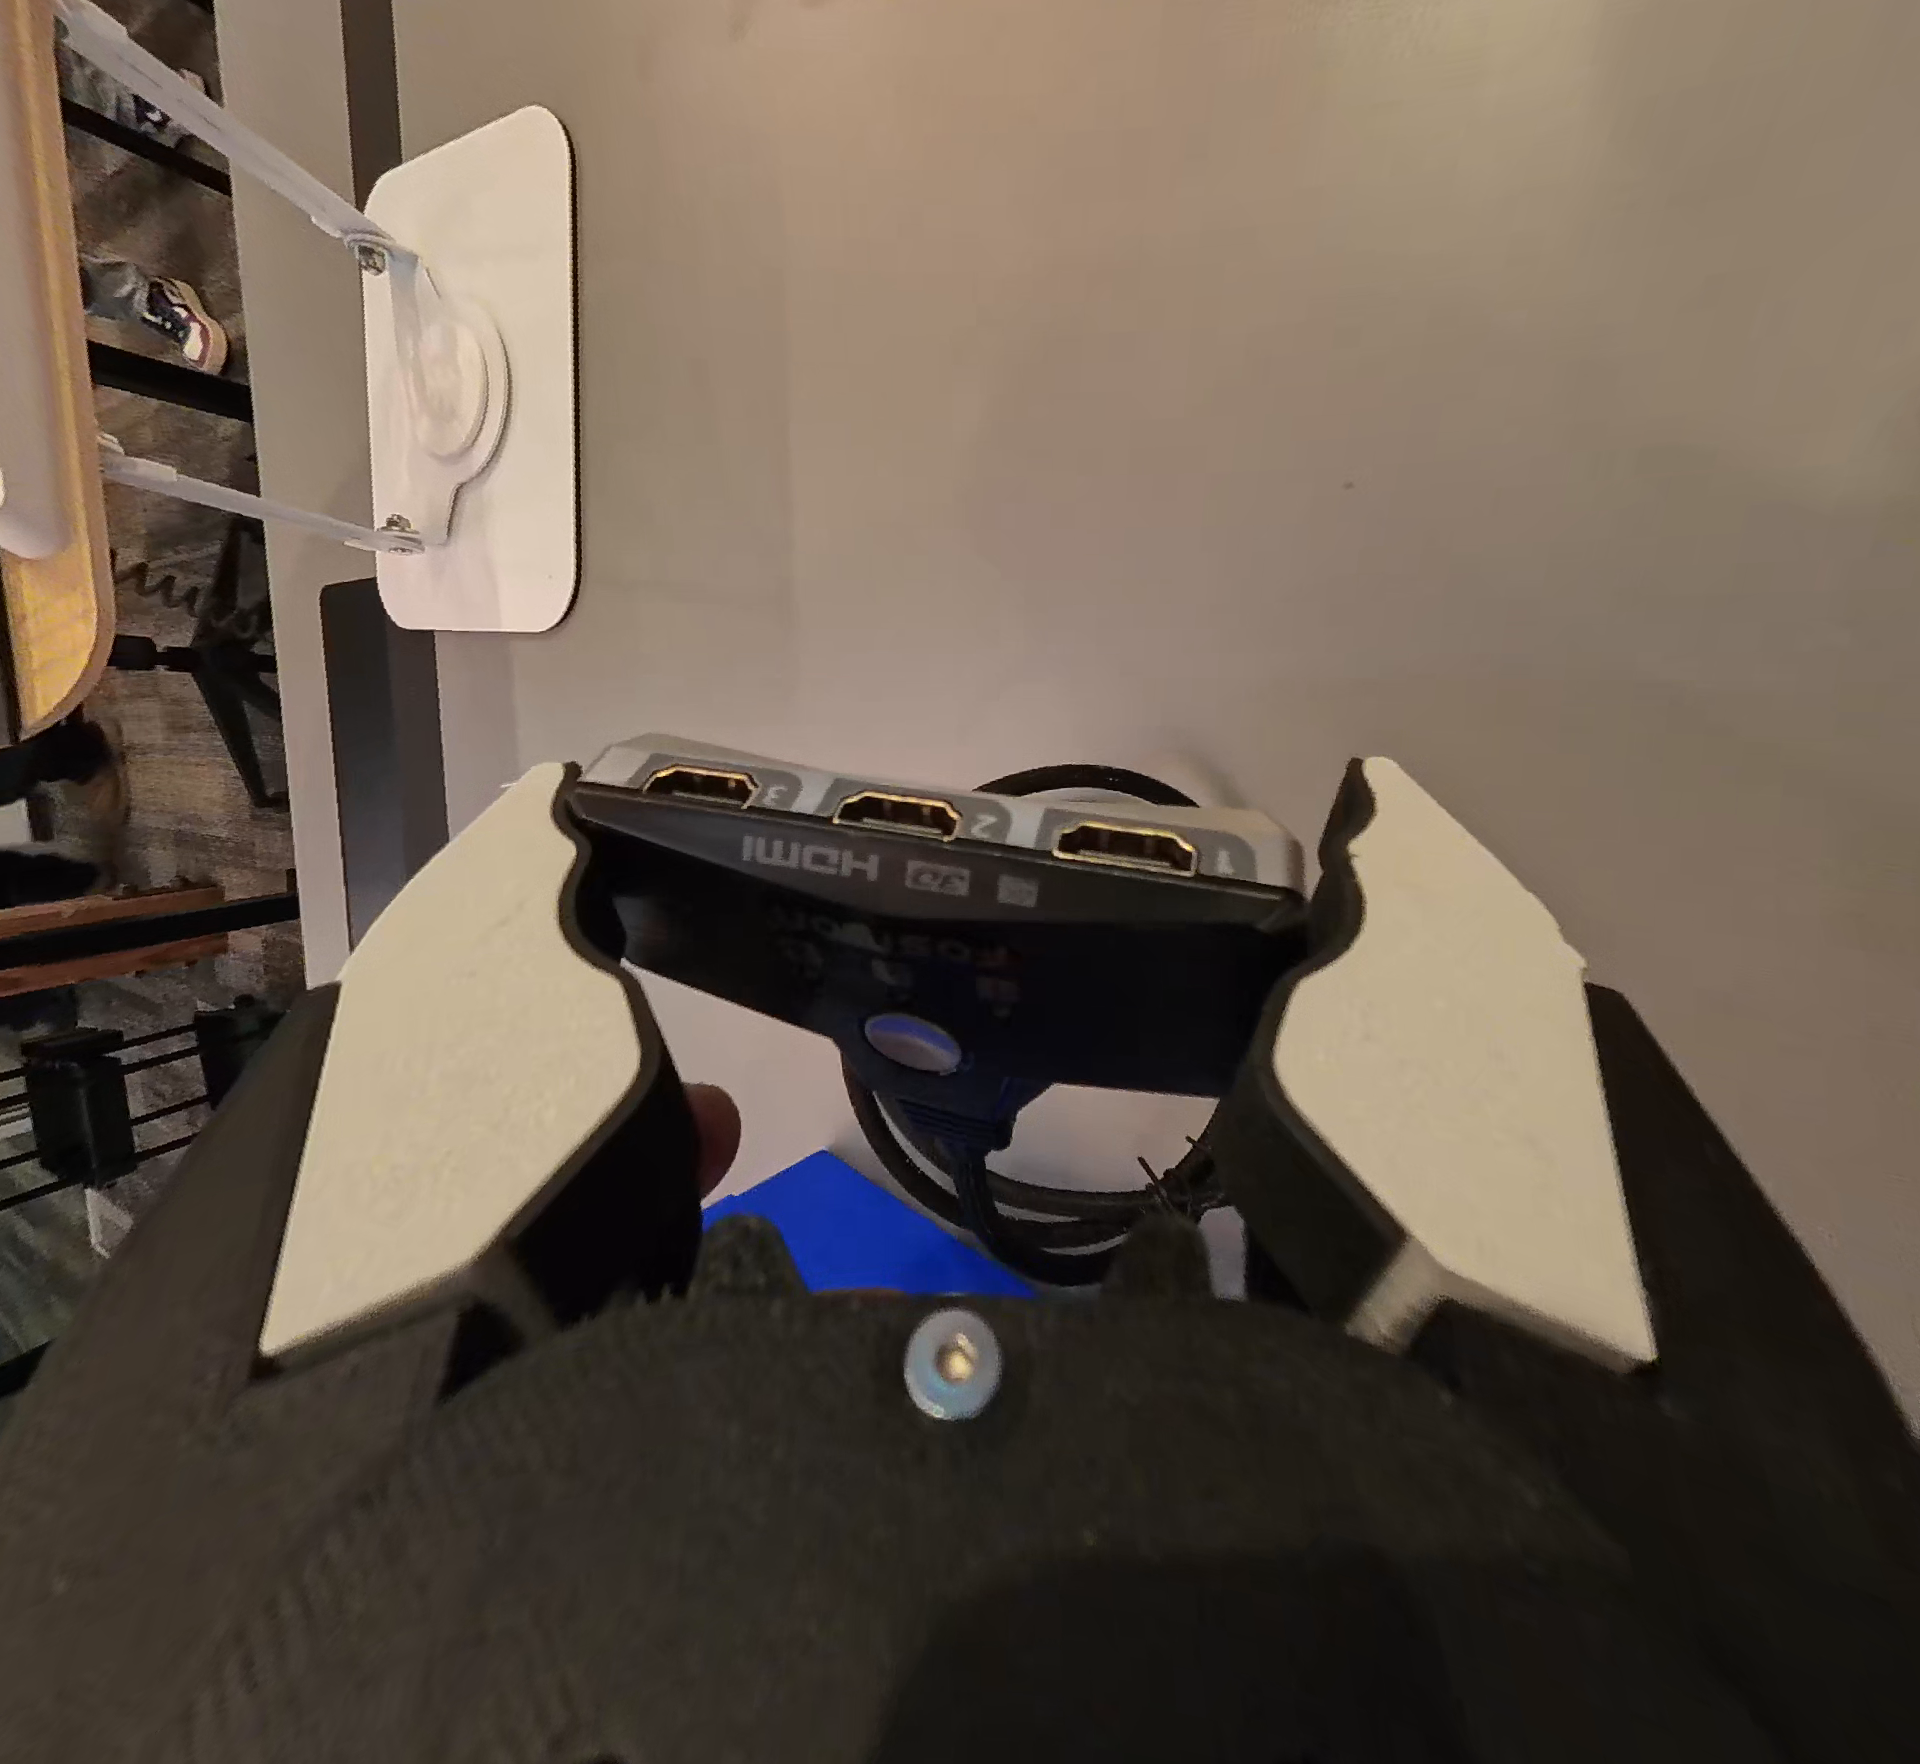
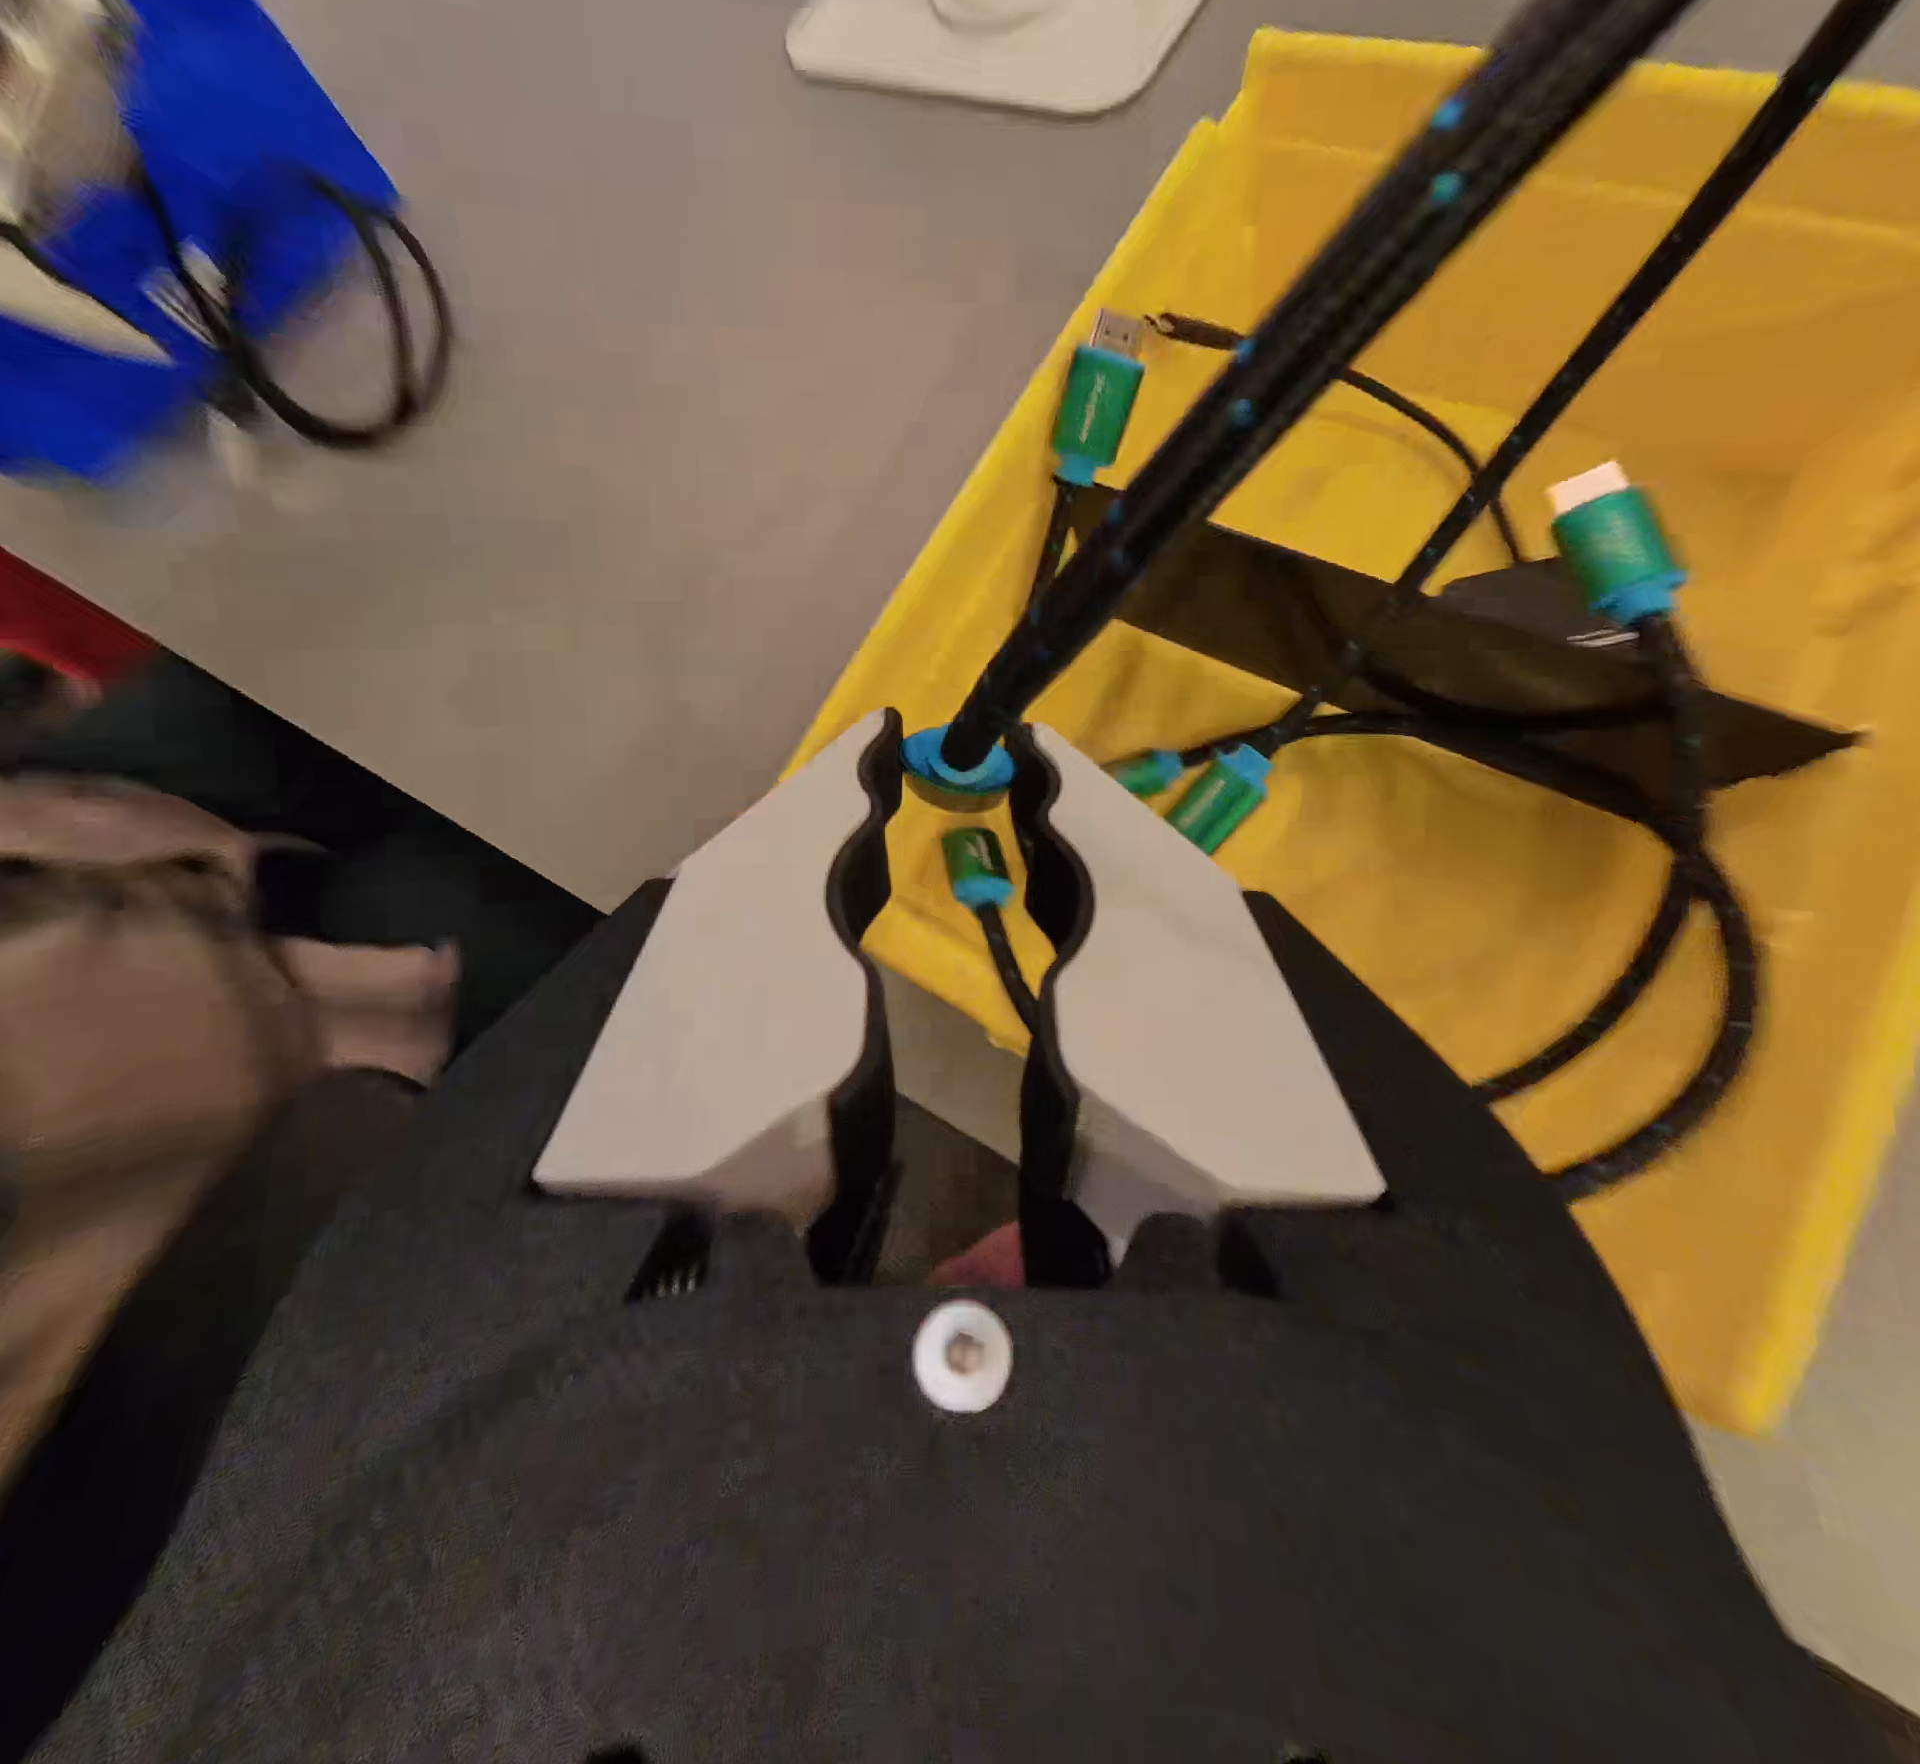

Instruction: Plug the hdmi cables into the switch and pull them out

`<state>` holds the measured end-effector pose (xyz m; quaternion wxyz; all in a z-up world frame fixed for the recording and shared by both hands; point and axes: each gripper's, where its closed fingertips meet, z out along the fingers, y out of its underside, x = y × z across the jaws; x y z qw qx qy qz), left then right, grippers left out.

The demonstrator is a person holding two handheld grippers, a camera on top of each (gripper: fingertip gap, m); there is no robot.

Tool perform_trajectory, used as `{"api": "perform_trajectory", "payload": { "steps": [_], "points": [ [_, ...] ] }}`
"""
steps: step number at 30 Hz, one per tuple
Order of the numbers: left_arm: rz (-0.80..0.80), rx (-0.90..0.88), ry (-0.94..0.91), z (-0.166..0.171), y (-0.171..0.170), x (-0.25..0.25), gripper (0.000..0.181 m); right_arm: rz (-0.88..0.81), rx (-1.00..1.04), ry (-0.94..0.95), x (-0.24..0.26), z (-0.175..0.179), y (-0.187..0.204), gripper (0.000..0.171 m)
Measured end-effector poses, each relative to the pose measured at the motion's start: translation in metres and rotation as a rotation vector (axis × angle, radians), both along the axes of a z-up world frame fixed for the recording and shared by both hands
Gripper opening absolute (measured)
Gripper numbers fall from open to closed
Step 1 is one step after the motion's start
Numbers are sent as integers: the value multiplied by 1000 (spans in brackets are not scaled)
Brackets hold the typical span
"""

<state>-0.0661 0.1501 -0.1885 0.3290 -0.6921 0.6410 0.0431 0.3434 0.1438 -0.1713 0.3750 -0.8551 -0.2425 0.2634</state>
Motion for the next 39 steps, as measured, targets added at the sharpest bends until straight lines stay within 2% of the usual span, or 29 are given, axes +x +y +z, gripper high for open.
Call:
{"api": "perform_trajectory", "payload": {
  "steps": [4,6,9,12,15,22,24,27,28,33,37,38,39],
  "points": [
    [0,-11,1,-3,-3,-2,128,-63,-57,171,1,-15,-1,18],
    [-1,-17,0,-5,-3,-1,127,-91,-76,143,2,-29,-4,18],
    [-7,-22,3,-7,-2,1,127,-113,-104,69,2,-47,-8,34],
    [-14,-22,3,-7,-2,4,128,-117,-107,-14,8,-55,-13,40],
    [-16,-23,1,-7,-2,4,128,-112,-106,-49,15,-54,-20,47],
    [-20,-23,5,-7,-3,4,128,-94,-79,41,13,-32,-38,39],
    [-22,-22,7,-8,-2,5,128,-109,-77,43,15,-32,-38,44],
    [-24,-19,5,-6,-2,6,128,-145,-70,146,13,-25,-31,55],
    [-25,-16,6,-6,-3,7,128,-159,-66,166,14,-24,-29,55],
    [-21,-17,10,-5,-6,4,128,-145,-79,83,13,-37,-38,54],
    [-23,-20,8,-6,-7,5,128,-199,-33,91,23,-33,-38,64],
    [-25,-20,9,-6,-7,5,127,-213,-8,123,24,-26,-37,57],
    [-27,-19,11,-6,-7,6,128,-226,-2,146,24,-23,-38,43]
  ]
}}
